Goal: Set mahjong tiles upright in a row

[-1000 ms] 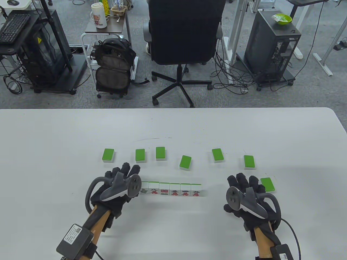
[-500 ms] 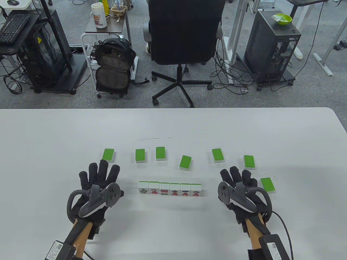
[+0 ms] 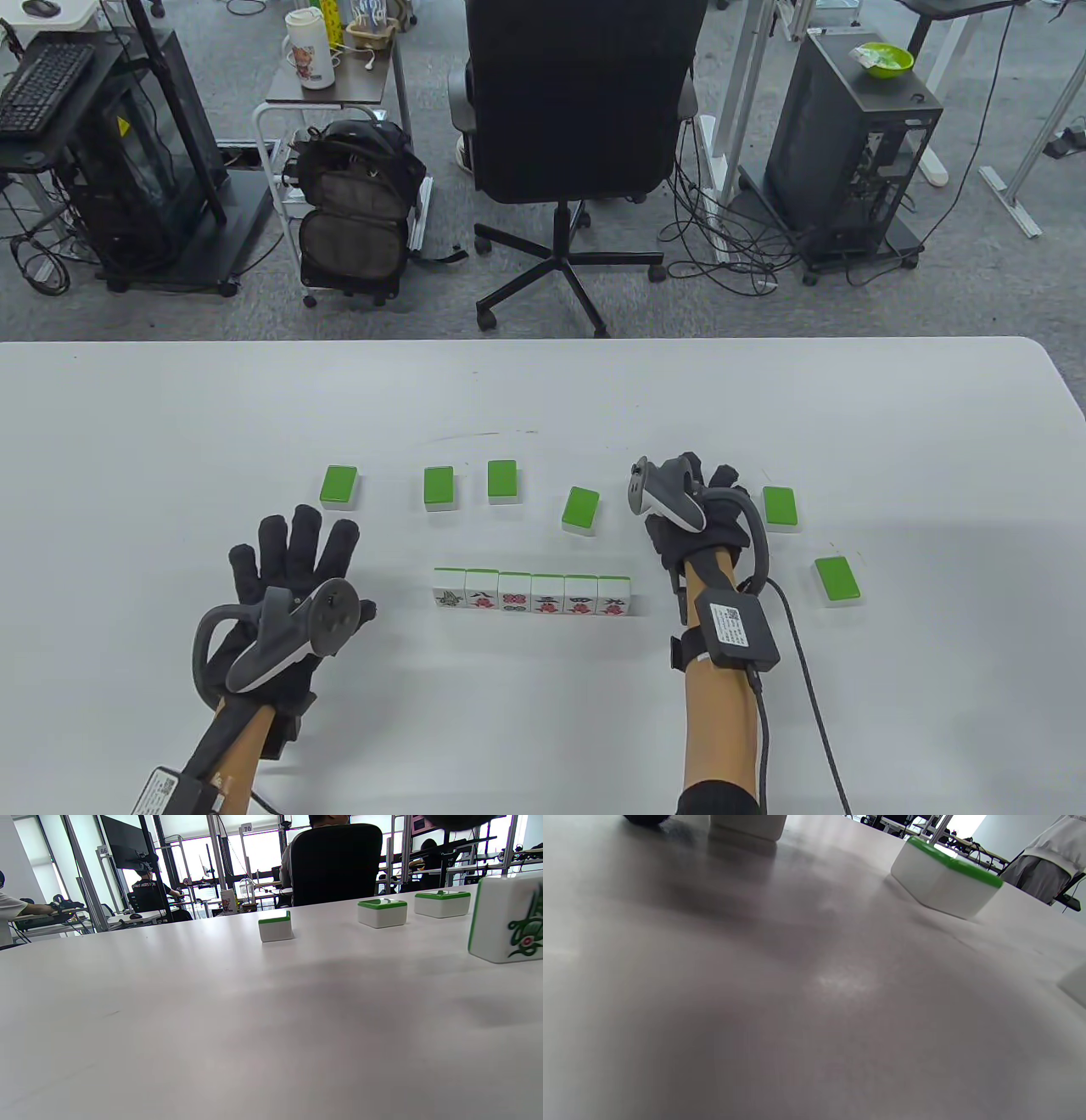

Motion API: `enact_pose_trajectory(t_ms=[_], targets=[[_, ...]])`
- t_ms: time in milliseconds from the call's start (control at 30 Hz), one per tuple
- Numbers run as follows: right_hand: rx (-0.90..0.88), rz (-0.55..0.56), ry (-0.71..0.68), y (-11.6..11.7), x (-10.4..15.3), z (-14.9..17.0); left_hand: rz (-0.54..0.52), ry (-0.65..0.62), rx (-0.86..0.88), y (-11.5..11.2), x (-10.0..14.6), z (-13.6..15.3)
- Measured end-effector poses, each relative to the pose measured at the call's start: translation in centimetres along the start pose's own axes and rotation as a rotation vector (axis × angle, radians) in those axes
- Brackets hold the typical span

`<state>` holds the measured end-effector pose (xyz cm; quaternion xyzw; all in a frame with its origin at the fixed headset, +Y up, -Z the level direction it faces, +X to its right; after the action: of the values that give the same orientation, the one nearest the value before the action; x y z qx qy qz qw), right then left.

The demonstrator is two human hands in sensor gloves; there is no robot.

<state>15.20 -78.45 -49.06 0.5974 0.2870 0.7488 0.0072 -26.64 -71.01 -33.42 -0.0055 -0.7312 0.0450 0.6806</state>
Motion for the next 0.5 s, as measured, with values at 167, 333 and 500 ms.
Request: enact_pose_trajectory(t_ms=[167,333,500], targets=[[-0.117,0.026,-0.033,0.3,-0.3,0.3,-0.004,0.004,0.005,0.0,0.0,0.1],[-0.121,0.185,-0.05,-0.5,0.2,0.4,-0.008,0.005,0.001,0.1,0.1,0.1],[-0.057,0.261,-0.045,-1.2,1.4,1.3,-0.009,0.004,0.009,0.0,0.0,0.2]])
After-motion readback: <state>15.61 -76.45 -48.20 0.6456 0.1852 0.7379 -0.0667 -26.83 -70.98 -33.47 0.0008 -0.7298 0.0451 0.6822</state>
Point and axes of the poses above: the tracker on the back of each hand, its own z axis roughly to the little-finger side, its own x axis roughly from the fingertips to the wrist, y = z × x, the point moved 3 cm from there along -x, roughly from the wrist to the fingertips, and after that the axes turned 11 degrees about x, right-handed, at the moved point
